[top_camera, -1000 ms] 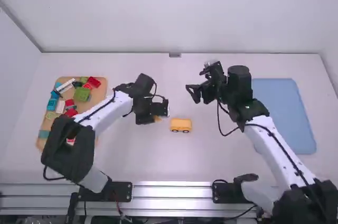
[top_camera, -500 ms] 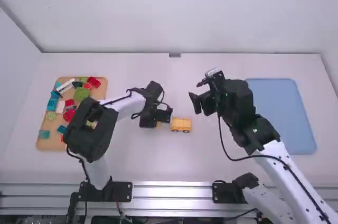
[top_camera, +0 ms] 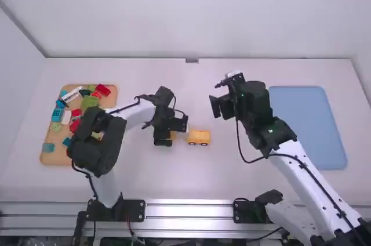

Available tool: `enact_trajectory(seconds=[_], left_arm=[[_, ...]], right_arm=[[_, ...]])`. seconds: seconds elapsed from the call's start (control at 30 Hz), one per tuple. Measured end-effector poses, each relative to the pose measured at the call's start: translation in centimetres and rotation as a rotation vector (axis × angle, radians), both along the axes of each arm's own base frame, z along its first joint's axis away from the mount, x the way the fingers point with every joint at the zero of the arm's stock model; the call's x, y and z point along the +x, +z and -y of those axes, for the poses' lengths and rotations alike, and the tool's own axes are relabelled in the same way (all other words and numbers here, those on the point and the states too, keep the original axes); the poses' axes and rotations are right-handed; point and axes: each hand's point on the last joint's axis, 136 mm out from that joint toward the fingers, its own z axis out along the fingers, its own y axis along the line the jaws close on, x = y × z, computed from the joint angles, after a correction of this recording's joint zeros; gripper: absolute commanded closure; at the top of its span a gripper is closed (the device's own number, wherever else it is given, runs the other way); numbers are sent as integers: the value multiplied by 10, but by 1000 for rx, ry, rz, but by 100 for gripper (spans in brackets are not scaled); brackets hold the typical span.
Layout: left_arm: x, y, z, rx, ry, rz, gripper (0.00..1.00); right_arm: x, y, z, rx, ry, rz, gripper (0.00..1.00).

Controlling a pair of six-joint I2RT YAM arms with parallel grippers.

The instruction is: Assemble lego blocks to make yellow taxi

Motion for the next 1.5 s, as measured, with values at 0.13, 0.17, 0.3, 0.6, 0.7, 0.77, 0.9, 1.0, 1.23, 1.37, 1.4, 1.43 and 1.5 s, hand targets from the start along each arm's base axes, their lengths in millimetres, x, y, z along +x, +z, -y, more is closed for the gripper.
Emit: enact_trajectory(seconds=[0.13,0.17,0.3,0.6,0.7,0.77,0.9,1.0,1.23,1.37,1.4,1.43,1.5], left_arm=[[5,11,-12,-243,10,-29,1],[8,12,-15,-303,17,-14,1],[18,13,-30,-516,68,91,0],[-6,2,-19,-683,109,114,11],[-6,3,-18,-694,111,118,13],[-3,2,-17,-705,109,120,15],[-3,-11,-16,-713,127,68,25],[-1,-15,-16,-716,126,59,34],[2,-14,-14,-733,71,105,63],[-2,-15,-14,-733,61,107,71],[-2,-15,-13,-735,59,106,82],[-3,-15,-13,-735,58,105,85],[-3,-14,-12,-741,54,105,97]], right_arm=[[-4,-3,-3,-6,33,-15,1],[-5,-5,-5,-10,49,-20,2],[-7,-7,-11,-8,99,-24,2],[8,-20,-23,40,174,-49,1],[8,-22,-25,62,201,-60,2],[6,-21,-28,77,228,-64,1],[0,-19,-35,98,290,-64,1],[-3,-18,-39,106,315,-66,1],[-4,-17,-39,116,327,-67,2],[1,-17,-31,116,302,-63,1],[4,-17,-26,117,289,-62,2],[5,-17,-23,117,280,-61,2],[8,-20,-14,117,257,-75,1]])
